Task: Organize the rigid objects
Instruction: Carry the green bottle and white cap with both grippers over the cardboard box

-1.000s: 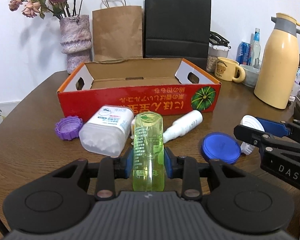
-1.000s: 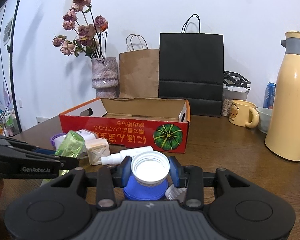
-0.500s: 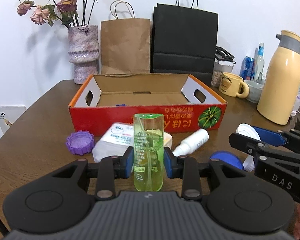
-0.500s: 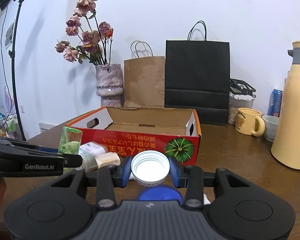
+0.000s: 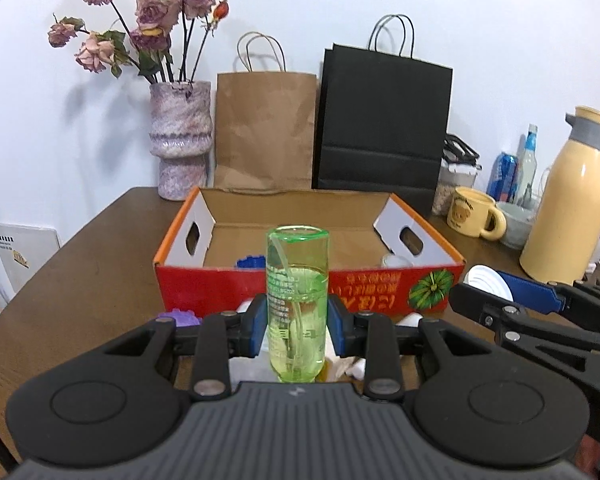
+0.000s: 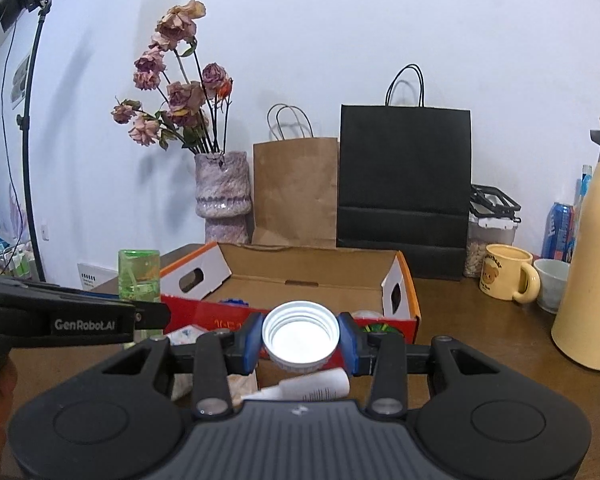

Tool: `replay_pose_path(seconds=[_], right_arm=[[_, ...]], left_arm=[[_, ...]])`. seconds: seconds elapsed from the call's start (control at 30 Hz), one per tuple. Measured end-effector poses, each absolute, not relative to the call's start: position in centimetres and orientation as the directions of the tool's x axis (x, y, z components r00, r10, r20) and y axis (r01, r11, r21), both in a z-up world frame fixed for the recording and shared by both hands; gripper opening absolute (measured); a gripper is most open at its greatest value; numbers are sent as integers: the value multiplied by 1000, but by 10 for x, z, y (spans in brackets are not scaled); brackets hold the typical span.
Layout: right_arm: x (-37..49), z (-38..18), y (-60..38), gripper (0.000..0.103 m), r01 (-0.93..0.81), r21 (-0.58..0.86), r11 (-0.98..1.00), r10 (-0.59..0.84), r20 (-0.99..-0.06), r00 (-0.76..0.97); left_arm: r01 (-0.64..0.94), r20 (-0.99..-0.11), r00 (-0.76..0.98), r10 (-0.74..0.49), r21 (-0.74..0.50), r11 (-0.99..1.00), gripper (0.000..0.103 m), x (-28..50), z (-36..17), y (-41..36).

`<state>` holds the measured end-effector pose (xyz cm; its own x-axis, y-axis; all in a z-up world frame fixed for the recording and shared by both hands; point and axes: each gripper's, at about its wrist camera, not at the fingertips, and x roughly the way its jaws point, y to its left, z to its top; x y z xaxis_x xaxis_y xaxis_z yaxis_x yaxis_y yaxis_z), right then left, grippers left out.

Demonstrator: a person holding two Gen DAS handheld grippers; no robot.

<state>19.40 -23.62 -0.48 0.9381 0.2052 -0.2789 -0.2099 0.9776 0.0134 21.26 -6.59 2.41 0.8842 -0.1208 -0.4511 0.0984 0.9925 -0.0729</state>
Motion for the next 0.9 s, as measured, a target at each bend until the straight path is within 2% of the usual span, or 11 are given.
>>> replay_pose_path(seconds=[0.5,0.9], right_arm=[[229,15,-228,39,-198,16,980,196,-235,952],[264,20,-227,39,-180,12,984,178,-227,958]], left_arm=[[72,-395,913,-106,-99,992,32,248,50,-58],[55,-383,919,-94,-112,992,32,281,54,-59]])
